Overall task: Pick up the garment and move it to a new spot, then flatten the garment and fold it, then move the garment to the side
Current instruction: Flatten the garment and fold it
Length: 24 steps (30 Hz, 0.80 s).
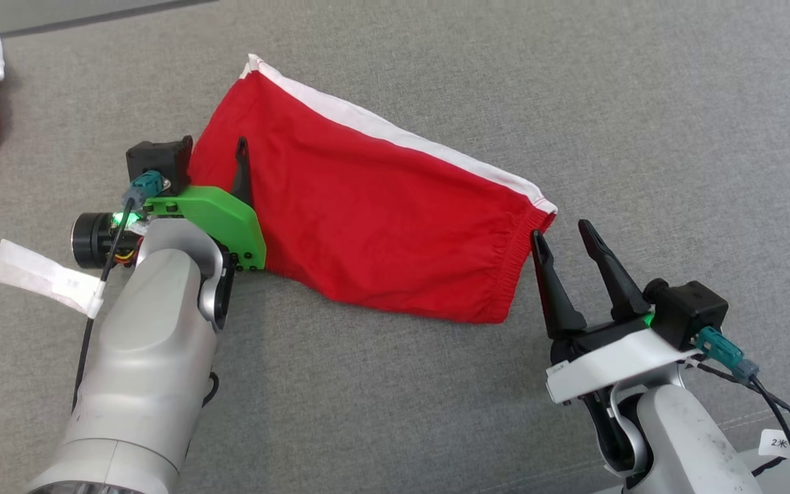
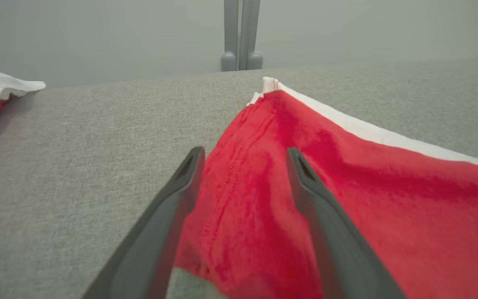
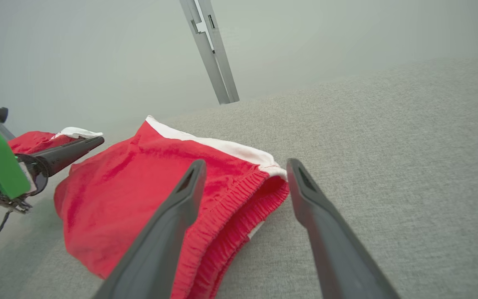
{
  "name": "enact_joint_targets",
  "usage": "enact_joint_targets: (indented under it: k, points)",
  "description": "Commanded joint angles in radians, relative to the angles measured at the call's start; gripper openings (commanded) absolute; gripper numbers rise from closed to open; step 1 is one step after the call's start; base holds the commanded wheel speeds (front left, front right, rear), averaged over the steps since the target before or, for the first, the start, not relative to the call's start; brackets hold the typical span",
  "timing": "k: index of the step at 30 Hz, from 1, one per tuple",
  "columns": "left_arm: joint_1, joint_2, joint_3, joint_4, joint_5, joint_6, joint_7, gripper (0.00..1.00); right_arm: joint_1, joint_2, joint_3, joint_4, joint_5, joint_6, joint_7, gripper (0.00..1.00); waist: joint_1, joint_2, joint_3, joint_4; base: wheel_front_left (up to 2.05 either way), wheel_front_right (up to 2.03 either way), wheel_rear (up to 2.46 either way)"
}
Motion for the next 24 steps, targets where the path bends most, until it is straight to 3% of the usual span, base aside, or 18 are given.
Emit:
enact_joint_targets:
  k: [1, 19, 20, 21, 22, 24]
  points:
    - [0.011, 0.005, -0.003, 0.01, -0.009, 0.0, 0.013, 1.0, 0.016, -0.002, -0.005, -0.007, -0.009, 0.0, -0.001, 1.0, -0.0001, -0.0001, -0.027, 0.013, 0.0, 0.0, 0.0]
    - [-0.019, 0.058, 0.004, 0.153, -0.051, 0.009, 0.161, 0.97, 0.046, -0.002, -0.063, -0.082, -0.041, 0.0, 0.009, 1.0, -0.0001, -0.0001, -0.007, -0.037, 0.0, 0.0, 0.0]
    - [-0.02, 0.056, 0.002, 0.158, -0.053, 0.004, 0.168, 0.47, 0.045, -0.002, -0.064, -0.083, -0.041, 0.0, 0.008, 1.0, -0.0001, -0.0001, -0.009, -0.036, 0.0, 0.0, 0.0]
    - [-0.022, 0.052, -0.002, 0.162, -0.055, -0.005, 0.176, 0.19, 0.045, -0.002, -0.067, -0.085, -0.041, 0.0, 0.008, 1.0, -0.0001, -0.0001, -0.011, -0.033, 0.0, 0.0, 0.0]
    - [-0.023, 0.047, -0.004, 0.163, -0.058, -0.012, 0.181, 0.0, 0.046, -0.002, -0.07, -0.086, -0.042, 0.0, 0.007, 1.0, -0.0001, -0.0001, -0.014, -0.03, 0.0, 0.0, 0.0]
    - [-0.025, 0.043, -0.012, 0.163, -0.056, -0.022, 0.185, 0.0, 0.048, -0.002, -0.075, -0.086, -0.044, 0.0, 0.007, 1.0, -0.0001, -0.0001, -0.021, -0.024, 0.0, 0.0, 0.0]
